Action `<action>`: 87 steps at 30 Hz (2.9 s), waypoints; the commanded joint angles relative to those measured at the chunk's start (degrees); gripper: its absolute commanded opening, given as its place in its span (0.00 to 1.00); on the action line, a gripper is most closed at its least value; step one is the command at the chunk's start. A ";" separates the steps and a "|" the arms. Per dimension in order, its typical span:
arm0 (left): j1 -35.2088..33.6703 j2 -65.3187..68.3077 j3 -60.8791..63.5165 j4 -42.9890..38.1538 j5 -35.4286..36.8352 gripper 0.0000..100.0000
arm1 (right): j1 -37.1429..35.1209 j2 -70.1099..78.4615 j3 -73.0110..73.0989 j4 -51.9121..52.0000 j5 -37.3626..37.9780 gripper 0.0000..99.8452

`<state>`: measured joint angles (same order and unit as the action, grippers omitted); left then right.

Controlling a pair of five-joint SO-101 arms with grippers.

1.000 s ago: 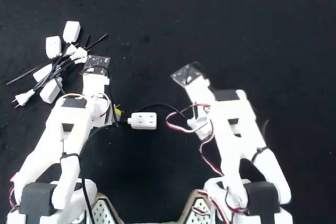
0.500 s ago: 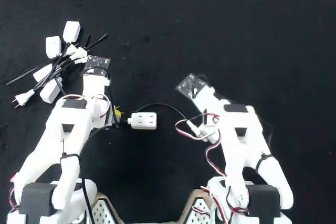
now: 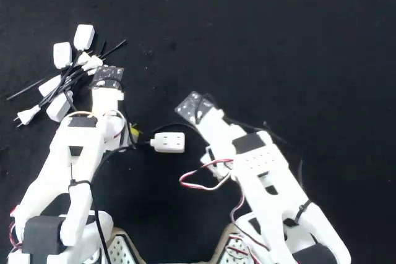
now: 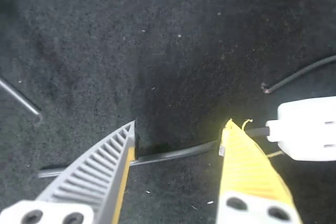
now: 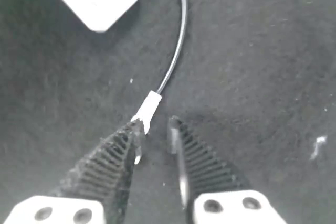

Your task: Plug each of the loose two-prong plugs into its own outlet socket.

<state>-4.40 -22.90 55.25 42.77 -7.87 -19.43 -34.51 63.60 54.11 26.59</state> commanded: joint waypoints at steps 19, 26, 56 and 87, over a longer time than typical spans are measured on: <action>-0.92 -1.85 -0.75 -0.26 0.09 0.26 | -6.33 8.48 0.31 -11.78 -11.34 0.17; -1.10 -1.85 -0.75 -0.26 0.09 0.26 | -0.62 19.12 -6.20 -11.87 -7.74 0.06; -1.10 -1.93 -0.66 -0.26 0.09 0.26 | 32.44 7.87 -24.40 -0.09 10.55 0.24; -1.19 -1.93 -1.36 0.00 0.00 0.26 | 21.80 8.84 7.60 -30.95 74.99 0.24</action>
<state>-4.84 -22.90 55.25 42.77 -7.87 3.08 -24.66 70.11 23.87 100.97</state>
